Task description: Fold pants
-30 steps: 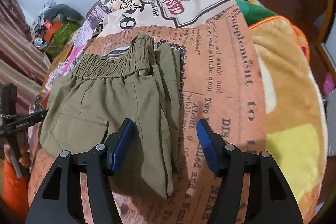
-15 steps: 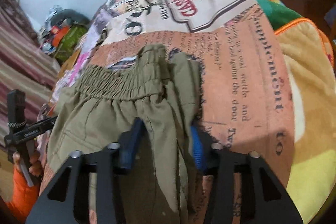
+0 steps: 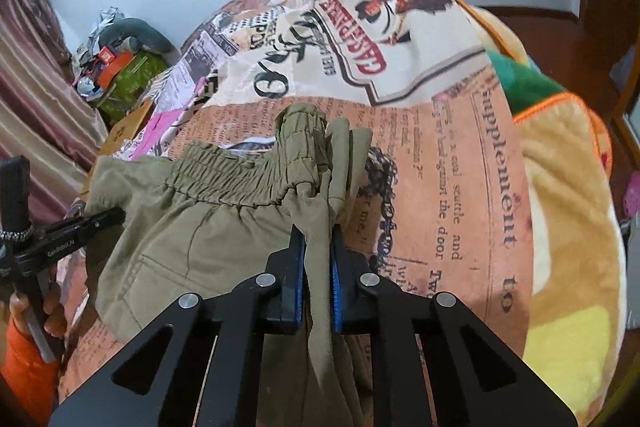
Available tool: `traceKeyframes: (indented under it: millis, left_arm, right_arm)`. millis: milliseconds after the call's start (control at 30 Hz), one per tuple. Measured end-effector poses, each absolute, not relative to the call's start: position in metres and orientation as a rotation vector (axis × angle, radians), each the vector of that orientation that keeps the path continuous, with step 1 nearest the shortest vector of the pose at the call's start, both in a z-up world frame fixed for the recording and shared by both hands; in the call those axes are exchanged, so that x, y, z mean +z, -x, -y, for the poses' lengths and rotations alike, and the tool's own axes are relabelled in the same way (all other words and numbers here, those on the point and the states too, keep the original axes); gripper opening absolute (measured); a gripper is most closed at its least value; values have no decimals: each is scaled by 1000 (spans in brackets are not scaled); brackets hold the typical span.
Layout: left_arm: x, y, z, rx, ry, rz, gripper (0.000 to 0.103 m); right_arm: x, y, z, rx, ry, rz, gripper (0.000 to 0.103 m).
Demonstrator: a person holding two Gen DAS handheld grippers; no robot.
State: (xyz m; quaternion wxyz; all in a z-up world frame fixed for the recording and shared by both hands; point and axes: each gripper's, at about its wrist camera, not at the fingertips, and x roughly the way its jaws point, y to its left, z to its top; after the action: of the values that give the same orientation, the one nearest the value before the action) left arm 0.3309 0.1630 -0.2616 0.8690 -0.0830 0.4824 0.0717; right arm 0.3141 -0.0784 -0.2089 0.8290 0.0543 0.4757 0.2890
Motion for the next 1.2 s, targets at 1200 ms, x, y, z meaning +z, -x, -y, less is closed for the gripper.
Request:
traceKeyframes:
  millis: [1200]
  left_arm:
    - [-212, -332, -313, 374, 35, -833, 7]
  right_arm:
    - [-133, -351, -123, 777, 108, -798, 7]
